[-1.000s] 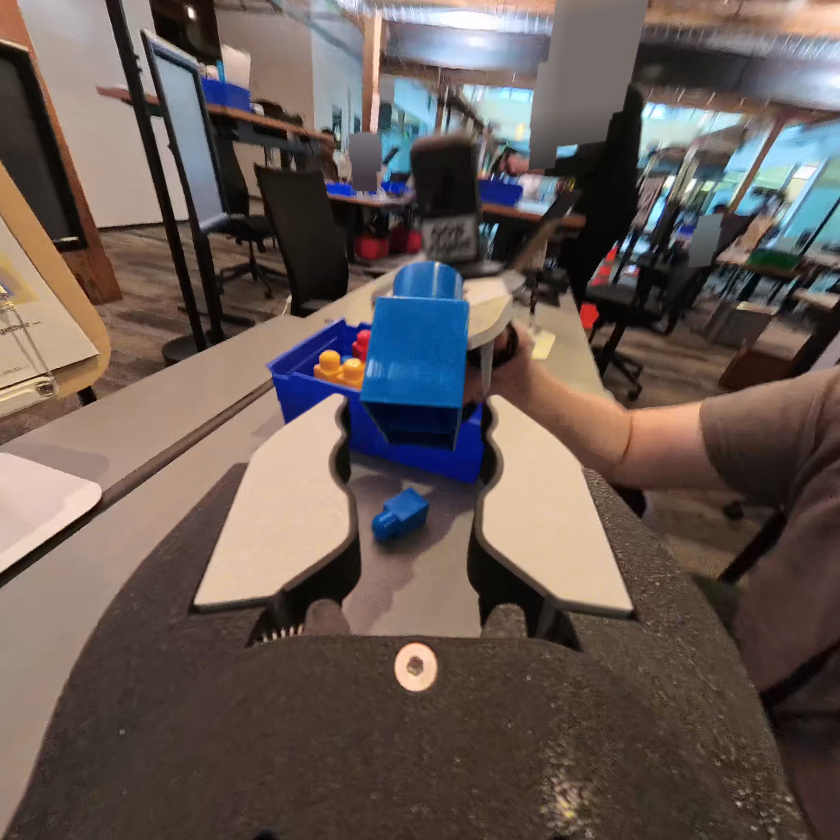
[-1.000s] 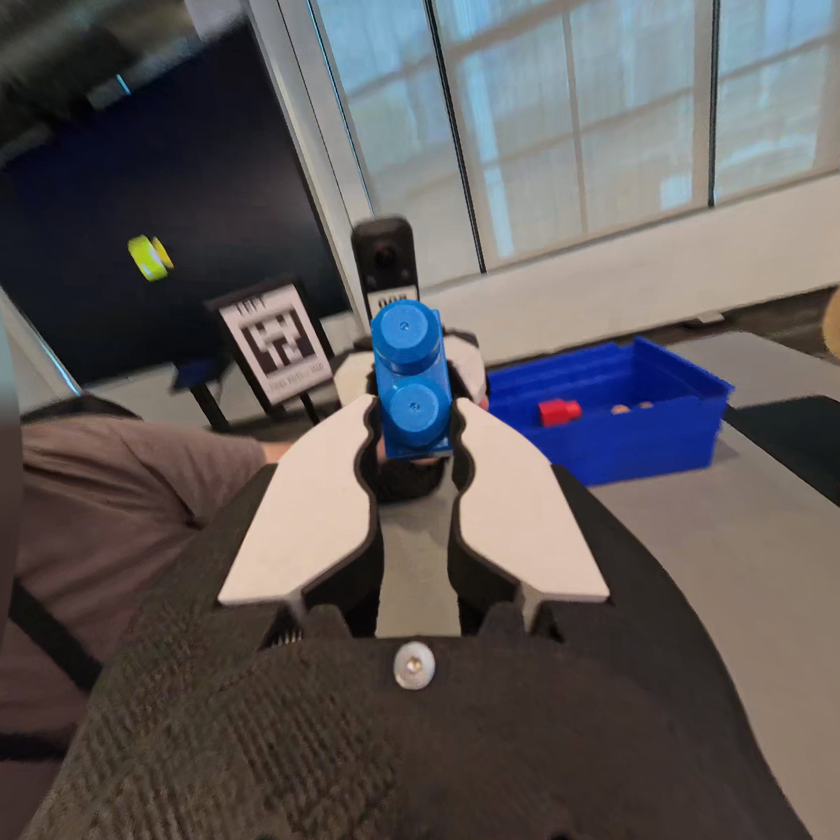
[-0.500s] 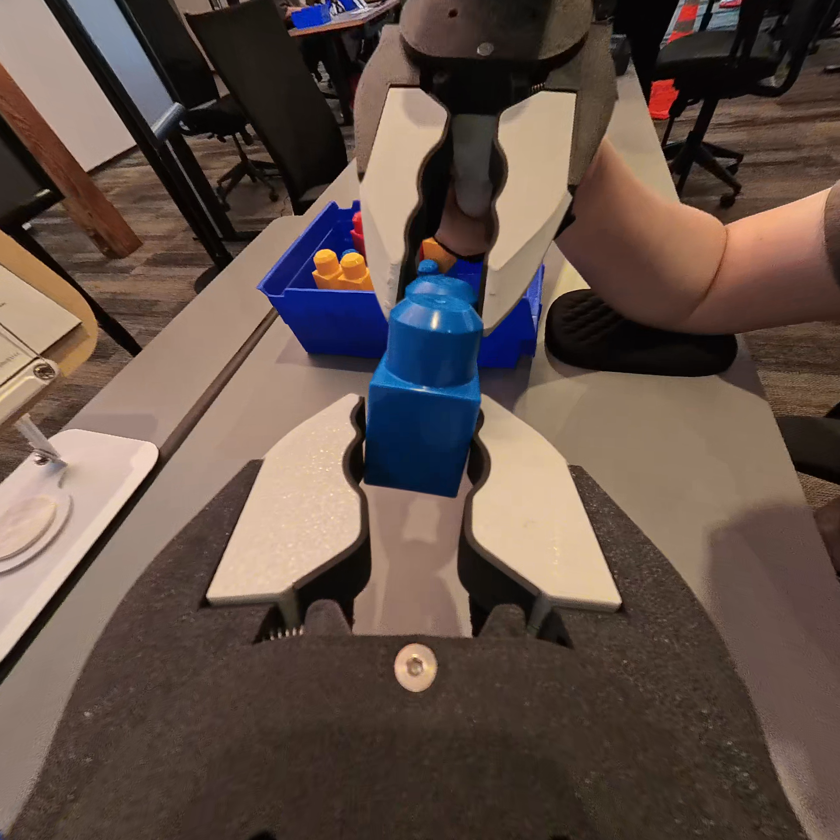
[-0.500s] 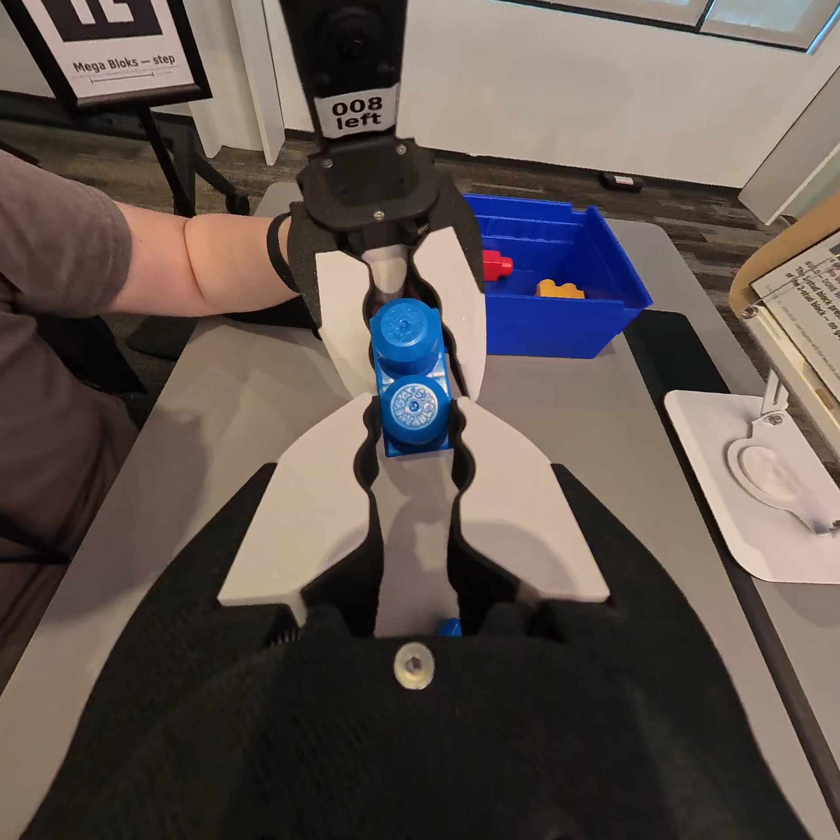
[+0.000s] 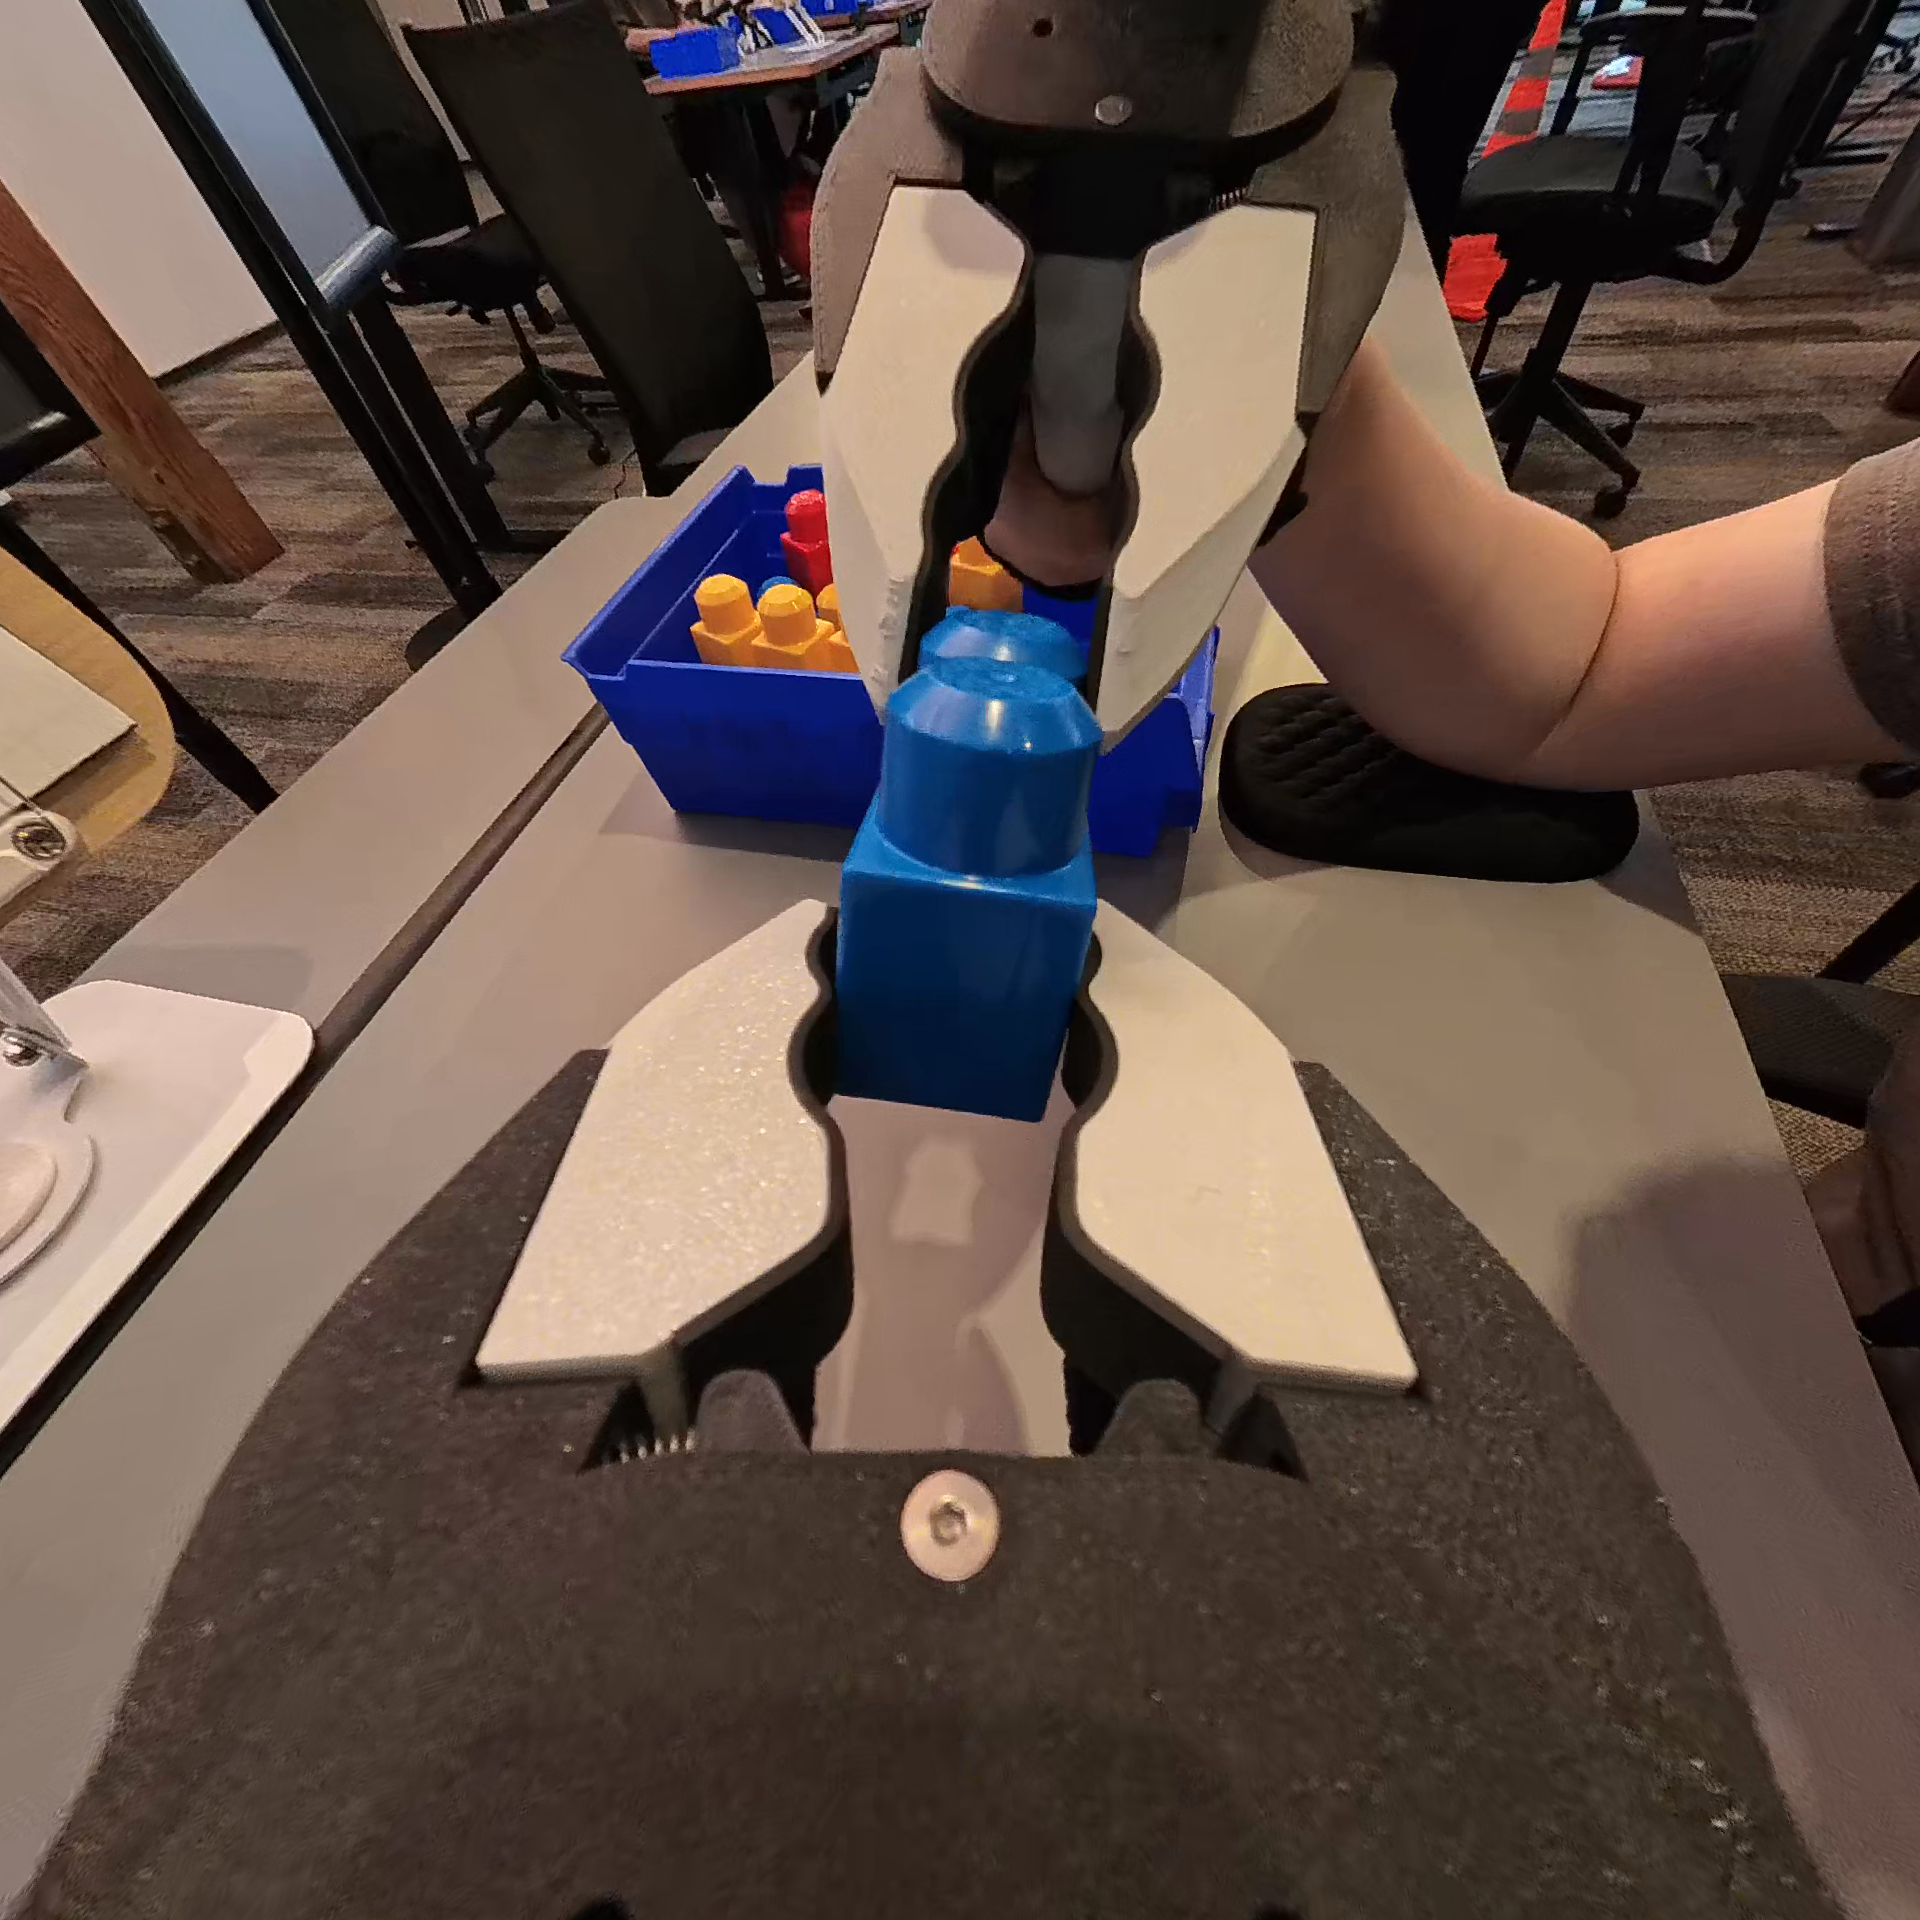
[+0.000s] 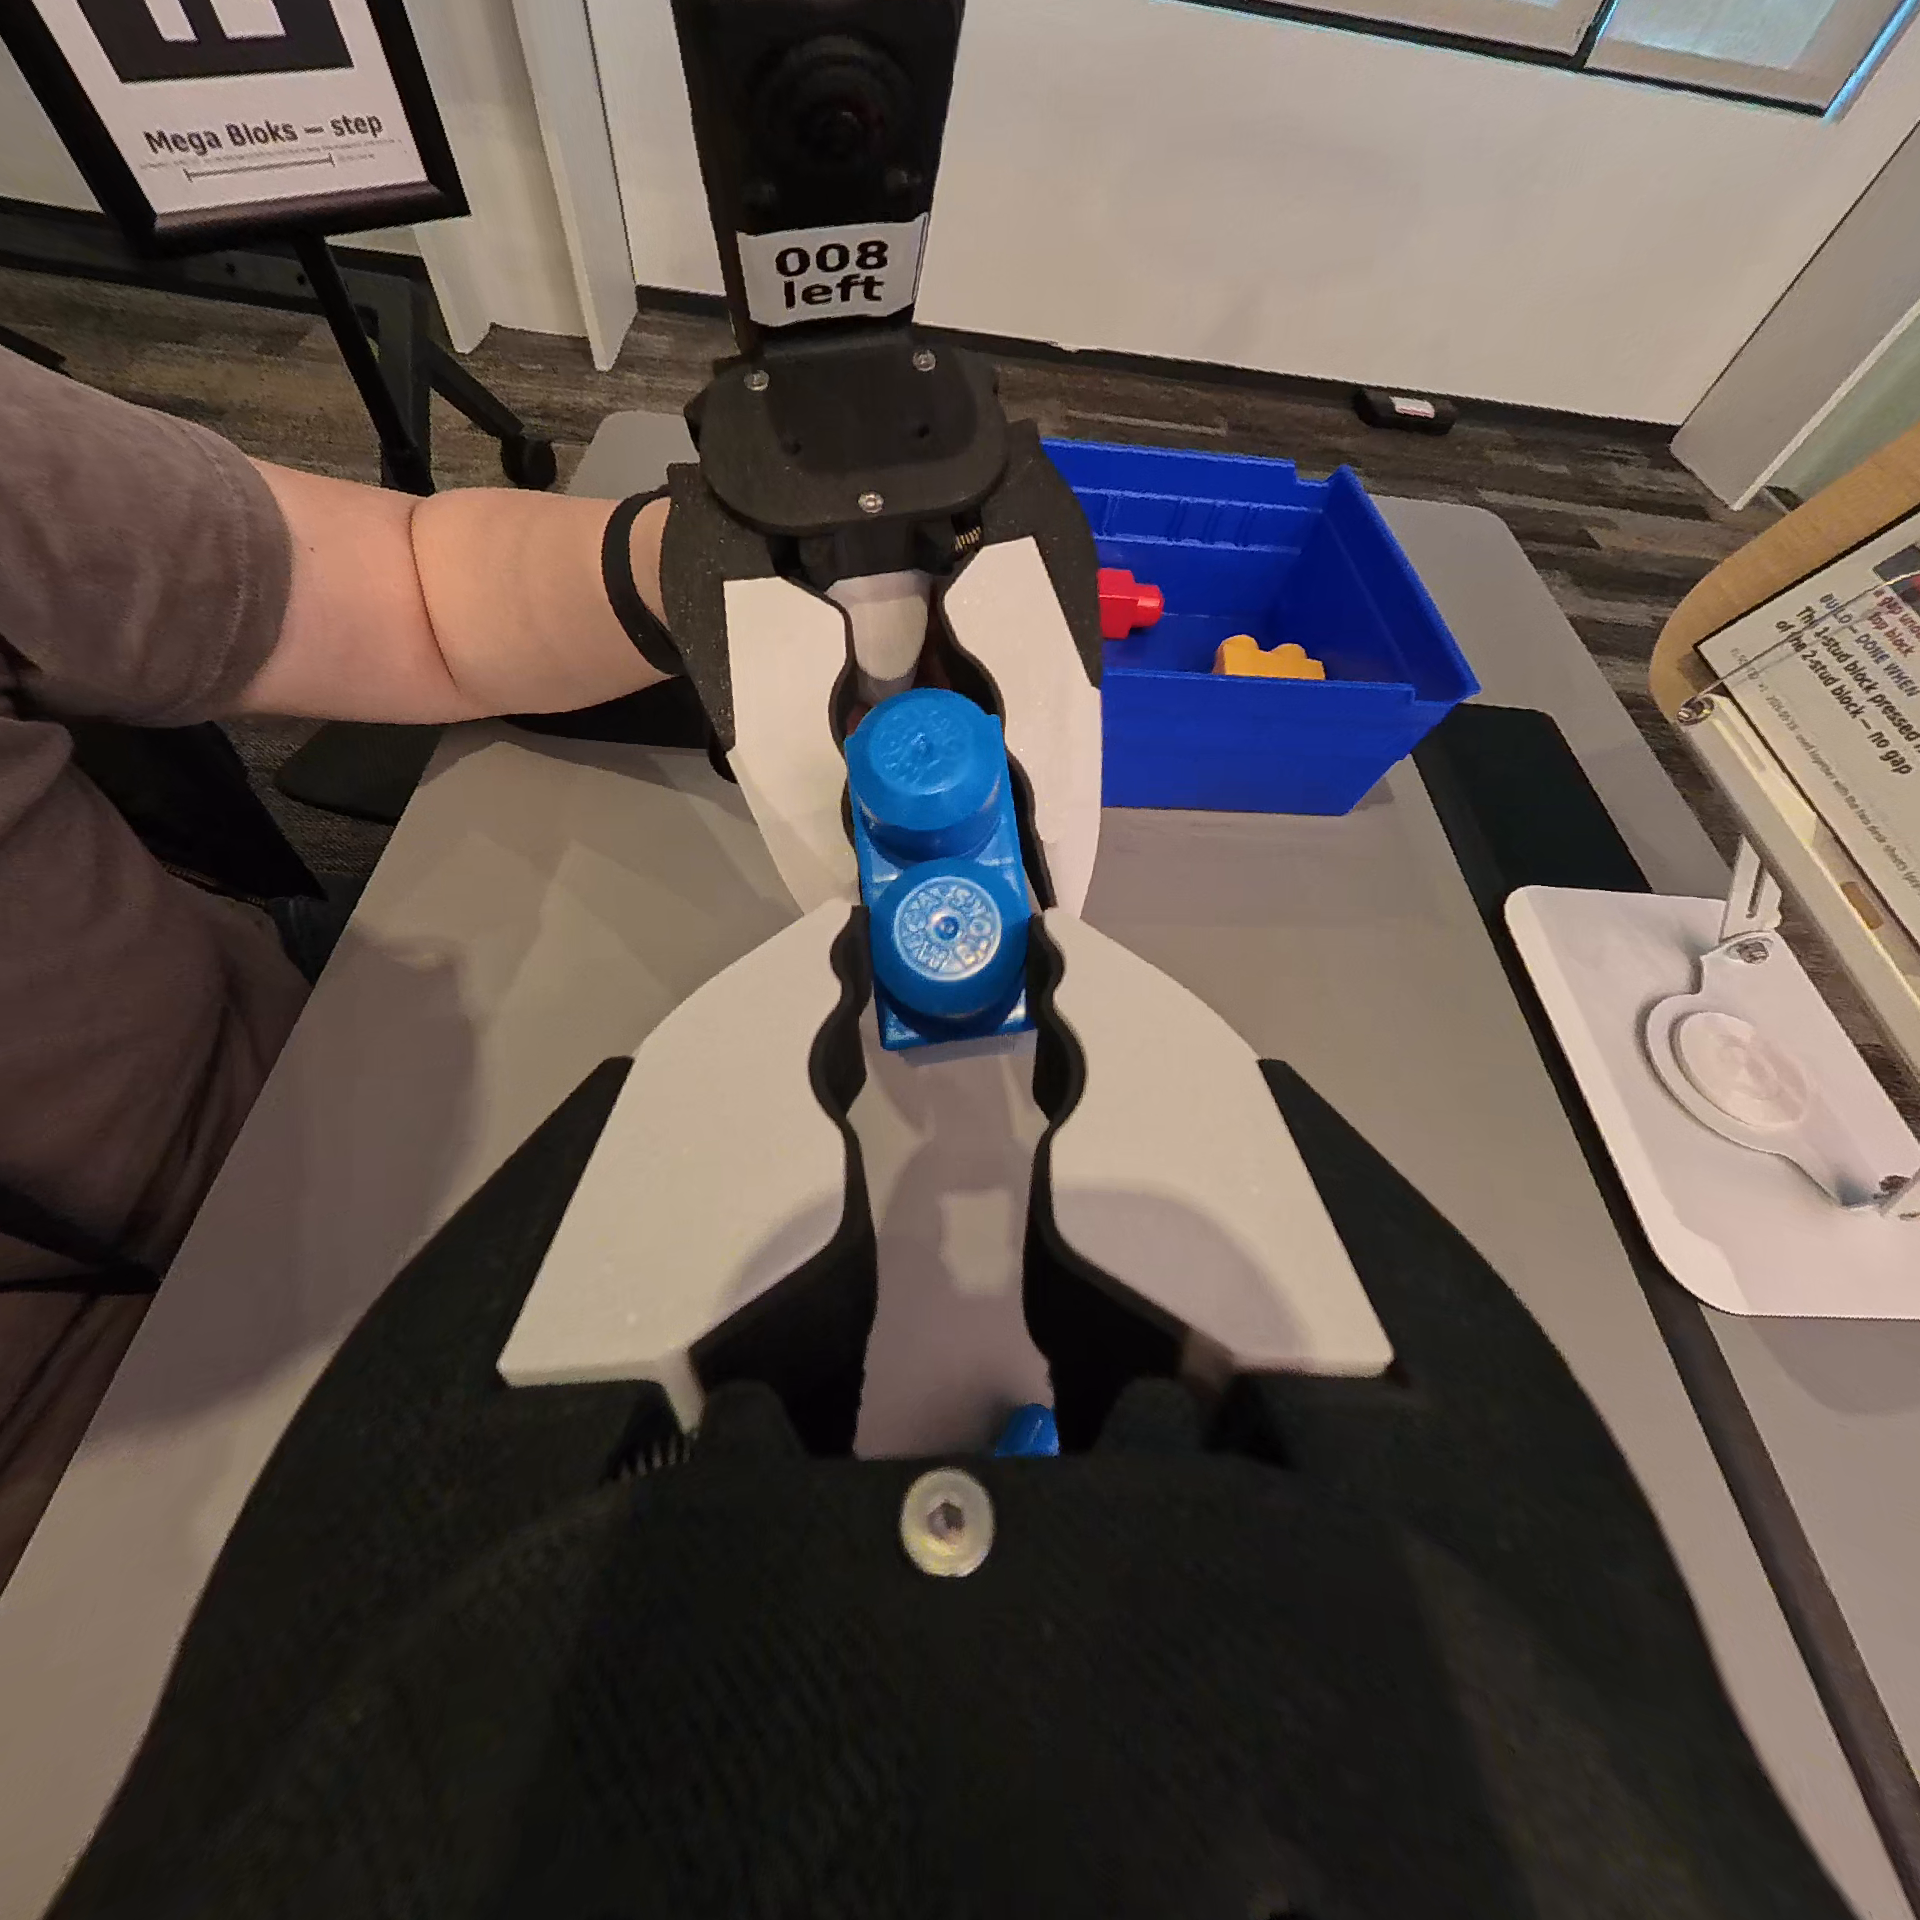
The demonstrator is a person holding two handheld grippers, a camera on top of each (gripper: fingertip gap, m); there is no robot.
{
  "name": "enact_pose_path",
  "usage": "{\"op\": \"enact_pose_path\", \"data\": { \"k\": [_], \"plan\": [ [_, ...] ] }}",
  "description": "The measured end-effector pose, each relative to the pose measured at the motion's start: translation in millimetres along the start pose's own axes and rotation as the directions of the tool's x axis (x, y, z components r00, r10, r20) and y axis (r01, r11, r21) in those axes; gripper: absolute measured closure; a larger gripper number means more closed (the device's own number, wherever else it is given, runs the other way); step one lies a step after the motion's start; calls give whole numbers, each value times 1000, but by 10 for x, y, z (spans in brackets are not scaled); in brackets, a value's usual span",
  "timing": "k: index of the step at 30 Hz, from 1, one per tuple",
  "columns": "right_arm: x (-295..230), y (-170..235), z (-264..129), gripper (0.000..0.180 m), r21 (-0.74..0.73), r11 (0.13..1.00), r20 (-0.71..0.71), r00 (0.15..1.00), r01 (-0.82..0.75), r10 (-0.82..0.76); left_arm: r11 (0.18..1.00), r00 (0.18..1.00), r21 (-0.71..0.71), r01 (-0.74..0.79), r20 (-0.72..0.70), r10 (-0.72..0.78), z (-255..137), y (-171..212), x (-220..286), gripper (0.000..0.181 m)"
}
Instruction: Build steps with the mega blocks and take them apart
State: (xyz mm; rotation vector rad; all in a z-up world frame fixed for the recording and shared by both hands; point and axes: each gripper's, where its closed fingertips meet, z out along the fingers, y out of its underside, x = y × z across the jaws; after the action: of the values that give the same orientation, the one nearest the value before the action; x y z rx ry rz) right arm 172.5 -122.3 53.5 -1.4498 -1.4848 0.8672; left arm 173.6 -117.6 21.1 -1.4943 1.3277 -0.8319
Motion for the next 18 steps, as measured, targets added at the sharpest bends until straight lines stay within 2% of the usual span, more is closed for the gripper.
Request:
{"op": "enact_pose_path", "data": {
  "k": [3, 14, 18],
  "plan": [
    [2, 2, -6, 150, 4, 1000, 6, 1000, -7, 7, 999, 1000, -33, 12, -14, -13, 34, 55, 21, 140],
    [23, 24, -37, 151, -10, 1000, -8, 1000, 0, 0, 997, 998, 46, 59, -39, -57, -23, -41, 12, 142],
    [22, 38, -24, 150, -13, 1000, -6, 1000, -1, 1, 999, 999, 9, 37, -28, -37, 10, 22, 16, 142]
  ]
}}
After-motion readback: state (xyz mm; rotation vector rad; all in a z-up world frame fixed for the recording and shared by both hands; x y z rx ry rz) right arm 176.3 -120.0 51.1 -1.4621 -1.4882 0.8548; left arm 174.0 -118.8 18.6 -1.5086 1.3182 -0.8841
